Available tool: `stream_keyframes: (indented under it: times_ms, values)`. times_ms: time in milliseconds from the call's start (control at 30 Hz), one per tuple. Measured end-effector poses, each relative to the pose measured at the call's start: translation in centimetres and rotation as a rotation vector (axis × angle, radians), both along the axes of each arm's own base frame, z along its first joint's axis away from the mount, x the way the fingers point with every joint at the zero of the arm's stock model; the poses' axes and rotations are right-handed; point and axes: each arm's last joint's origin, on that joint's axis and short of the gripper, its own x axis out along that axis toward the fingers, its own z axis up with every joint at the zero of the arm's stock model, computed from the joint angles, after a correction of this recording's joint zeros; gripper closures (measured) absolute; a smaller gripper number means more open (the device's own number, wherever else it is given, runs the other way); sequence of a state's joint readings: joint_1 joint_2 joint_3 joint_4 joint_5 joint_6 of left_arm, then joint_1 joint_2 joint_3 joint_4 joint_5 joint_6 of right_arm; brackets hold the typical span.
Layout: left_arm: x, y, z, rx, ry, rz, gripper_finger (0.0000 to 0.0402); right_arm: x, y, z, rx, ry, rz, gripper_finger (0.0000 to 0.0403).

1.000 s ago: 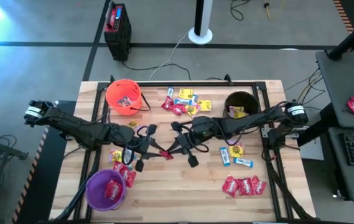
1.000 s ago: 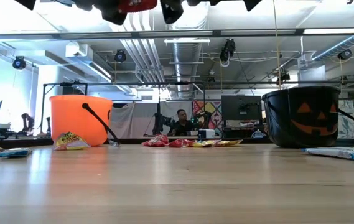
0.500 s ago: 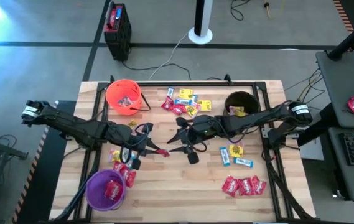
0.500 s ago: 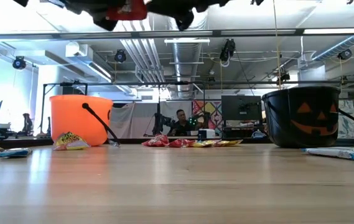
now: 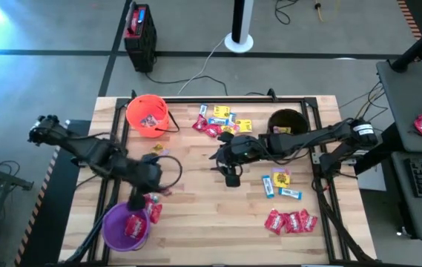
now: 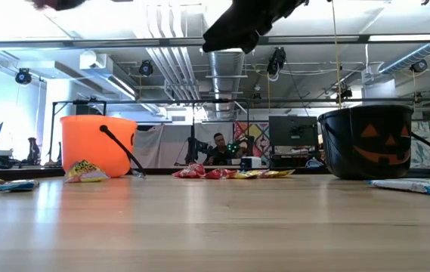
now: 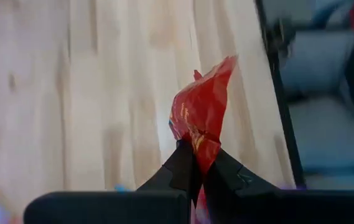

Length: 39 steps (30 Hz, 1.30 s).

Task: Sort candy by brand, put in halloween buckets
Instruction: Put the red candy into the purple bucket, then put the white chocolate bar into the orange bucket

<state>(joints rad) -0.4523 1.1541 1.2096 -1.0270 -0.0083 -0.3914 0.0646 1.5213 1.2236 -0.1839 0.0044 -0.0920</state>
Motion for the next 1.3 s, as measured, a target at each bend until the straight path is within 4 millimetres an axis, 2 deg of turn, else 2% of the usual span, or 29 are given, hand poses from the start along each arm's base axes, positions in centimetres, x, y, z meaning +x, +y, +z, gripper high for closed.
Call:
stream_keyframes:
  times_ms: [200,300,533,767,1067,1167,1300]
  values:
    - [-1.6,-2.4,1.3,-0.073,0.336,-0.003,0.0400,0.1,-0.1,-0.2,-0.002,0.006,-0.002,0.0235]
    - [-2.2,-3.9,0.7,-0.092,0.456,-0.012,0.0400,0.1,-0.1,-0.2,-0.003,0.006,-0.001,0.0233]
    - [-3.0,-6.7,-0.9,-0.106,0.608,0.025,0.0400,0.1,-0.1,-0.2,-0.003,0.006,0.000,0.0232]
    - [-2.9,-7.7,-2.2,-0.034,0.626,0.085,0.0361,0.1,-0.1,-0.2,-0.008,0.006,0.004,0.0227]
    - [-3.0,-7.8,-2.5,-0.031,0.642,0.113,0.0322,0.1,-0.1,-0.2,0.003,0.007,-0.002,0.0225]
    - [-3.0,-7.5,-2.4,0.012,0.578,0.116,0.0320,0.1,-0.1,-0.3,0.023,0.009,-0.015,0.0227]
    - [-2.7,-7.0,-2.0,0.144,0.412,0.092,0.0320,-0.1,-0.2,-0.6,0.149,0.052,-0.130,0.0231]
